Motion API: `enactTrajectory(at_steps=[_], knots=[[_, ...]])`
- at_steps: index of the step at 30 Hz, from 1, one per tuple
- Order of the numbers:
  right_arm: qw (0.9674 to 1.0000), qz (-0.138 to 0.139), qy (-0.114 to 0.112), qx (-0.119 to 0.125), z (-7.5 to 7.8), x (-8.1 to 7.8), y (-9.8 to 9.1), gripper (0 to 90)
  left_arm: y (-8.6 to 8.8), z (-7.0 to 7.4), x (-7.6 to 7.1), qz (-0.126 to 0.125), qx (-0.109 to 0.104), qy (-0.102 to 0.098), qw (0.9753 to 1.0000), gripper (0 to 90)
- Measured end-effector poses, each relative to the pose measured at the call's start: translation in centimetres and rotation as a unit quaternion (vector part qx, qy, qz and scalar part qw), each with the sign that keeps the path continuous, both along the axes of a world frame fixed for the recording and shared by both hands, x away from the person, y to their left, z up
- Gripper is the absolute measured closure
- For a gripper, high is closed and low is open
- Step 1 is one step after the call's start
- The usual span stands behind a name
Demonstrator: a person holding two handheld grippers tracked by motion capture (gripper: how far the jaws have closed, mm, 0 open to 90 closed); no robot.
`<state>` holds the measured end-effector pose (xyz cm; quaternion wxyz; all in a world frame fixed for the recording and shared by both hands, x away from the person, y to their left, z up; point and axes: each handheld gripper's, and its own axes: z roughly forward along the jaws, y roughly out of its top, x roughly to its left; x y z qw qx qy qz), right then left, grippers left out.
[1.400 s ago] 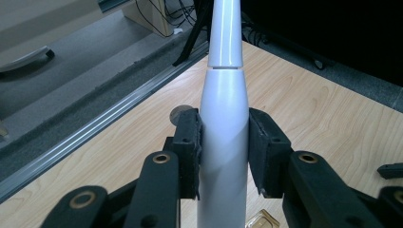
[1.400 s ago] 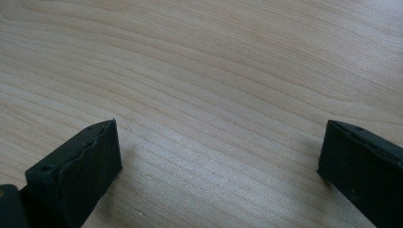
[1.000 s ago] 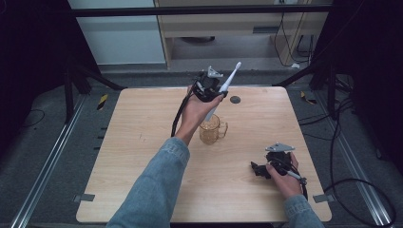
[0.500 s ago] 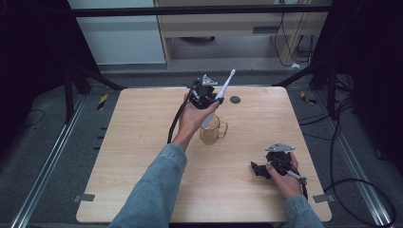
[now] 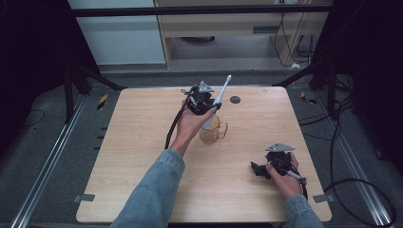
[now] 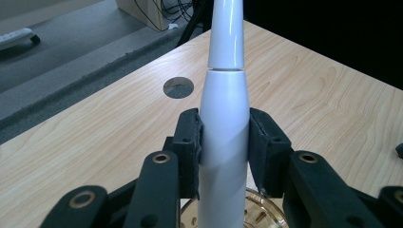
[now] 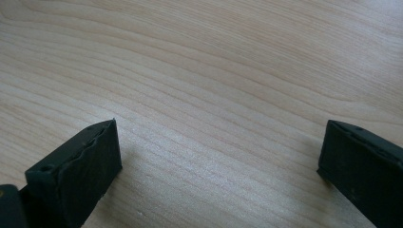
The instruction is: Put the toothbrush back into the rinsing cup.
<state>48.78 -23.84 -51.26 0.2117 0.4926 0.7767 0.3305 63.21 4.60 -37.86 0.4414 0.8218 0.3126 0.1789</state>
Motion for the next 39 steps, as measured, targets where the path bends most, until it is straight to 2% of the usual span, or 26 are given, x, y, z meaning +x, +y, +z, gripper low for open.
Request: enactTrajectory(at_steps=[14, 33, 39], knots=[[1.0, 0.0, -0.001, 0.0, 0.0, 0.0, 0.0, 0.4, 0.0, -0.1, -1.2, -0.01, 0.021, -0.011, 0.9997, 66.6], [1.0, 0.0, 0.0, 0.0, 0.0, 0.0, 0.0, 0.4, 0.9, -0.7, -2.0, -0.012, 0.027, -0.006, 0.9995, 66.5], [1.0, 0.0, 0.0, 0.001, 0.0, 0.0, 0.0, 0.4, 0.9, -1.3, -2.0, -0.01, 0.033, 0.004, 0.9994, 66.5]])
